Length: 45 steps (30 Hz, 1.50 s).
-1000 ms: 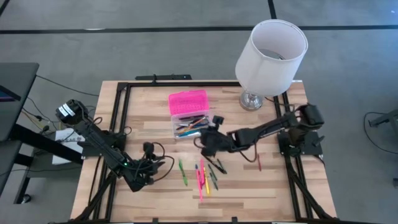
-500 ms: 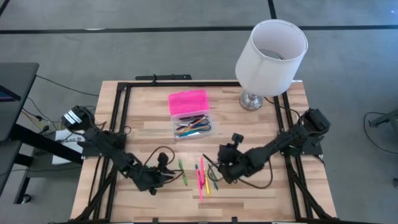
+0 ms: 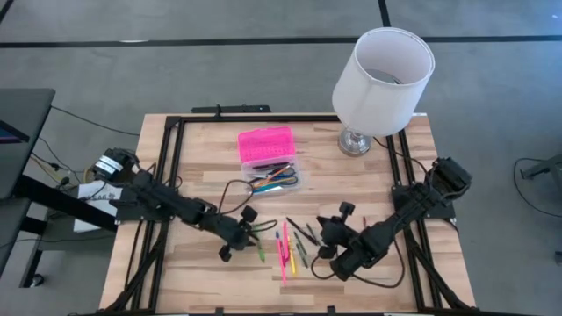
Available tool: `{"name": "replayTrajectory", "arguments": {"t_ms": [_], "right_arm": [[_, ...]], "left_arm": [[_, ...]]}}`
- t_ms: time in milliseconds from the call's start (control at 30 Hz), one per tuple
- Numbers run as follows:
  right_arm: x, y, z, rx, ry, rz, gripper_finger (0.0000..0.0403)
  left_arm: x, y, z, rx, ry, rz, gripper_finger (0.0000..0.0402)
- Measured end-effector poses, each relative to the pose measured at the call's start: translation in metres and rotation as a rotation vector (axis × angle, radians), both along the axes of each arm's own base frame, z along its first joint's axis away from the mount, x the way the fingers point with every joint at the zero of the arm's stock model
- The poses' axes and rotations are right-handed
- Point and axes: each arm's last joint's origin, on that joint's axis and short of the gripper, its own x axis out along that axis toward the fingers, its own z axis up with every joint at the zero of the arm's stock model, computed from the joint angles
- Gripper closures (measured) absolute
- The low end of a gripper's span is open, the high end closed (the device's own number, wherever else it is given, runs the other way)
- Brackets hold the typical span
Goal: Pick & place school supplies into a supply box
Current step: Put the green pen into the pink supply box
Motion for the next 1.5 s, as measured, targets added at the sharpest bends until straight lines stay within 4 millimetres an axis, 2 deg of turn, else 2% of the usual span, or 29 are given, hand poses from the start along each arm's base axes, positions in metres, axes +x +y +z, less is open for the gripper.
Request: {"name": "replayTrajectory", "arguments": {"t_ms": [267, 533, 667, 833, 1233, 1500], "right_arm": [[0.0, 0.001, 0.0, 0.012, -0.013, -0.003, 0.0392], [0.001, 0.003, 0.001, 0.026, -0.03, -0.001, 0.0392], [0.001, 0.003, 0.001, 0.042, -0.043, -0.012, 0.0392], [0.002, 0.004, 0.001, 0.055, -0.055, -0.013, 0.0392], [0.004, 0.005, 0.002, 0.087, -0.074, -0.01, 0.0392], [0.005, 0.006, 0.001, 0.1, -0.069, -0.006, 0.0392]], "left_arm": [[0.019, 0.008, -0.01, 0.034, 0.081, -0.085, 0.0319], [0.031, 0.006, -0.019, 0.051, 0.203, -0.099, 0.0319], [0.03, 0.009, -0.019, 0.075, 0.264, -0.057, 0.0319], [0.029, 0.016, -0.021, 0.009, 0.33, 0.069, 0.0321], [0.02, 0.015, -0.025, -0.053, 0.454, 0.23, 0.037], [0.019, 0.015, -0.025, -0.053, 0.463, 0.245, 0.0353]]}}
